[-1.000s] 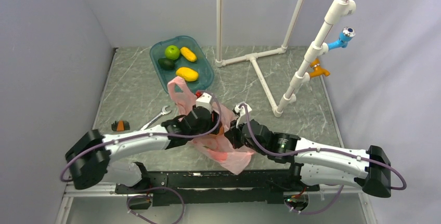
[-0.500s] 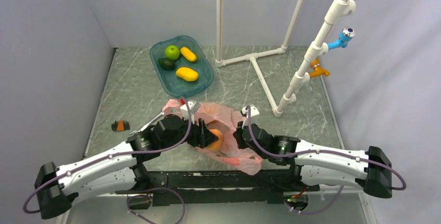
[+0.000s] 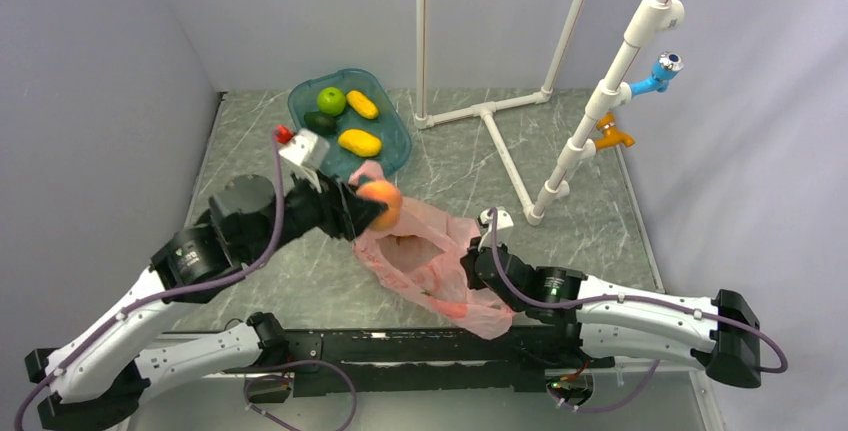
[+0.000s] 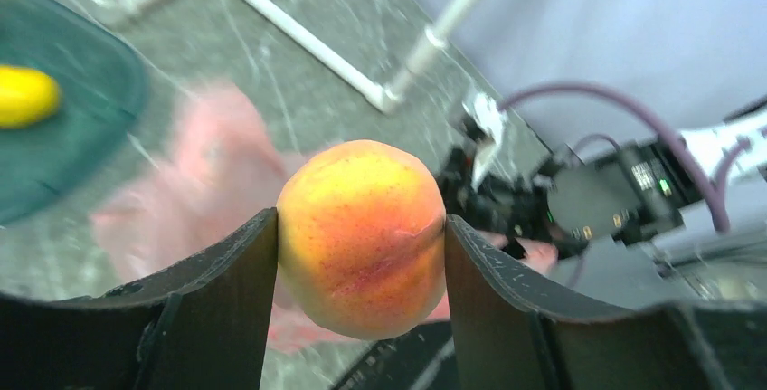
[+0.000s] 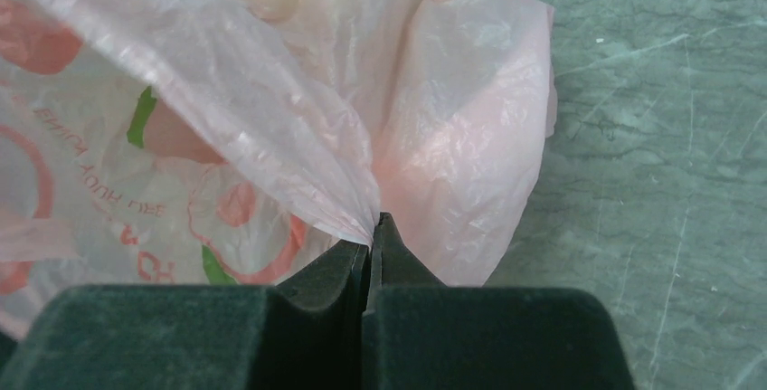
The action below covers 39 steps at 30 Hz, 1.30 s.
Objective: Take the fake fruits out of the plastic bag
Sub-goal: Take out the fake fruit from the plastic bag, then place the fake fruit in the bin.
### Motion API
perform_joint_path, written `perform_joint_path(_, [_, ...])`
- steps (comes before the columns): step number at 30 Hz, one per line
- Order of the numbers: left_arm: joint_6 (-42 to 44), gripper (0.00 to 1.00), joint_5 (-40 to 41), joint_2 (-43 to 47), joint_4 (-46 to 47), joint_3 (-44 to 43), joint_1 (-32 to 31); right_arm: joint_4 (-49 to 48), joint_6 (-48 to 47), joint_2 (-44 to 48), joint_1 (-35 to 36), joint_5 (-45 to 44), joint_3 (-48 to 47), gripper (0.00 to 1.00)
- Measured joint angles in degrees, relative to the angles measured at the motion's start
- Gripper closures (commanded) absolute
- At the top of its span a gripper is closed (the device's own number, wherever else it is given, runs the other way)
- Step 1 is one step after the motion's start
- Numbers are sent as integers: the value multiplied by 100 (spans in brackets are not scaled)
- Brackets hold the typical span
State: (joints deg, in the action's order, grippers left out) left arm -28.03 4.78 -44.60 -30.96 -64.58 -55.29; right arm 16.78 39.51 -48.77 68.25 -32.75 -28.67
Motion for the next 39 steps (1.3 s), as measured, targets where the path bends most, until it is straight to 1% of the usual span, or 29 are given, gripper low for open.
perform_joint_path(3, [363, 72, 66, -356, -310, -839, 481, 85, 72, 92, 0, 0, 57, 100])
perform_joint_path(6, [610, 72, -151, -560, -363, -1213, 999, 203, 162, 249, 0, -31, 109, 100])
perform_joint_path(10, [817, 71, -422, -719, -455, -1287, 1493, 612, 455, 525, 0, -282, 109, 100])
perform_joint_path(14, [944, 70, -487, -981, -525, -1401, 2011, 1198, 901, 1021, 0, -562, 109, 100])
perform_joint_path(18, [997, 70, -503, -1285, -448, -1316, 2824, 1687, 1226, 1711, 0, -837, 50, 100])
perform_joint_path(21, [997, 70, -535, -1561, -214, -1108, 3335, 1834, 1257, 2022, 0, -986, -13, 100])
perform_joint_path(24, [984, 70, -610, -2227, 85, -905, 3845, 1845, 1163, 2109, 0, -1080, -68, 100])
perform_joint_path(25, [962, 70, -671, -2570, 181, -883, 4006, 1834, 1102, 2083, 0, -1080, -68, 100])
perform_joint_path(26, [942, 69, -695, -2765, 232, -874, 4072, 1823, 1064, 2048, 0, -1075, -68, 100])
perform_joint_path(29, [870, 68, -815, -3720, 485, -876, 4328, 1718, 925, 1810, 0, -1073, -68, 100])
perform_joint_path(32, [868, 67, -850, -4546, 570, -988, 4402, 1572, 772, 1528, 0, -1067, -68, 100])
perform_joint_path(36, [914, 63, -955, -5543, 643, -1495, 4413, 1403, 599, 1344, 0, -1062, -68, 100])
perform_joint_path(38, [955, 58, -1016, -5858, 667, -1738, 4433, 1333, 522, 1353, 0, -1060, -68, 100])
perform_joint_path(39, [970, 52, -1023, -5943, 667, -1814, 4439, 1311, 494, 1364, 0, -1058, -68, 100])
